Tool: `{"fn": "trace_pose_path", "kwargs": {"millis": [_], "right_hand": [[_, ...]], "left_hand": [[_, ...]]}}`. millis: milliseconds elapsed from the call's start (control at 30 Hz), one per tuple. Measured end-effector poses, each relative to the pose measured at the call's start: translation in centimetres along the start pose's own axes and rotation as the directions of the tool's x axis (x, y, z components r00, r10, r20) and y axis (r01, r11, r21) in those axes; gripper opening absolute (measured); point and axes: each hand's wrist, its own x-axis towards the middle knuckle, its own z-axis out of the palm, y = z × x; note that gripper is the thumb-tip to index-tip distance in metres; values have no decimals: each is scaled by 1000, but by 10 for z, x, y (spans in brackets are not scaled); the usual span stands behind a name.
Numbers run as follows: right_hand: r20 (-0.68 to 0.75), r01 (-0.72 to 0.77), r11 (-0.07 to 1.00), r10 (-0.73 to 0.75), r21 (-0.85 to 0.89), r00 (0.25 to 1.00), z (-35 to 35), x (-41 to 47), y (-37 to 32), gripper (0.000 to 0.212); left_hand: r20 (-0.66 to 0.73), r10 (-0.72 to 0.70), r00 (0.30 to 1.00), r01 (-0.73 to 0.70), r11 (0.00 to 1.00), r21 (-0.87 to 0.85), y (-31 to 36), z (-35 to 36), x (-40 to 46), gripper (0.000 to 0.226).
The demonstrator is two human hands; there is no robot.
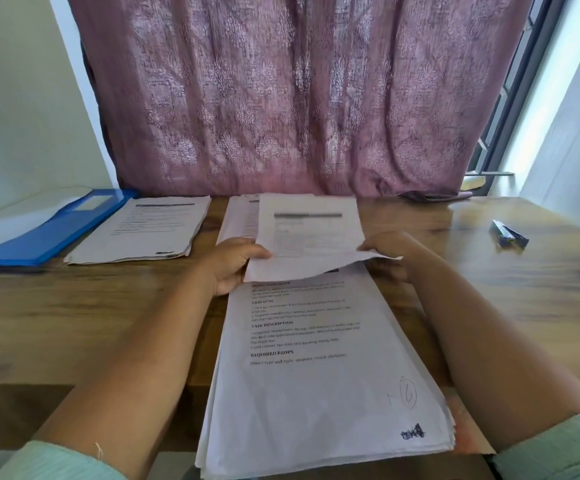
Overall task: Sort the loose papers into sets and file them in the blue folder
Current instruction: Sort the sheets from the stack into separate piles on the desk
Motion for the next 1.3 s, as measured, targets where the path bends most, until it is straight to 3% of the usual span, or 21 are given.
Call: {"fn": "trace_pose_path", "kwargs": {"millis": [133, 333, 500, 667, 767, 867, 900, 1033, 1167, 1233, 1300], "right_hand": [[-10, -41, 999, 42, 26, 999, -6, -3, -3, 2], [7, -13, 999, 12, 32, 1000, -4, -11, -6, 3], [17, 56, 988, -59, 144, 998, -2, -17, -10, 23], [115, 119, 953, -156, 278, 981, 4, -23, -8, 16], [207, 116, 942, -188, 316, 960, 10, -22, -8, 25], [253, 130, 944, -211, 304, 944, 15, -17, -7, 24], [260, 126, 947, -207, 296, 943, 16, -16, -7, 21], [315, 91, 962, -173, 257, 933, 23, -6, -19, 29], [399, 122, 989, -147, 88, 905, 44, 1, -49, 38], [407, 220, 975, -213, 31, 888, 68, -1, -62, 37], [323, 343, 939, -324, -3, 889, 96, -5, -69, 31]], "left_hand": [[-69, -20, 997, 16, 998, -55, 2, -4, 4, 18], [-71, -6, 997, 3, 999, -51, 1, -4, 4, 18], [-108, 15, 994, -18, 999, -33, 1, -4, 6, 17], [-221, 97, 971, -109, 993, -45, -1, -8, 13, 29], [-299, 183, 937, -171, 983, 65, -2, -13, 16, 14], [-330, 188, 925, -178, 982, 61, -1, -17, 16, 8], [-319, 183, 930, -178, 983, 43, 0, -16, 14, 9], [-262, 219, 940, -194, 974, 119, -1, -15, 6, 68], [-356, 385, 852, -294, 913, 284, 0, -27, 8, 77], [-451, 434, 780, -345, 899, 269, 7, -42, 5, 65], [-589, 469, 658, -366, 883, 294, 14, -64, -3, 47]]}}
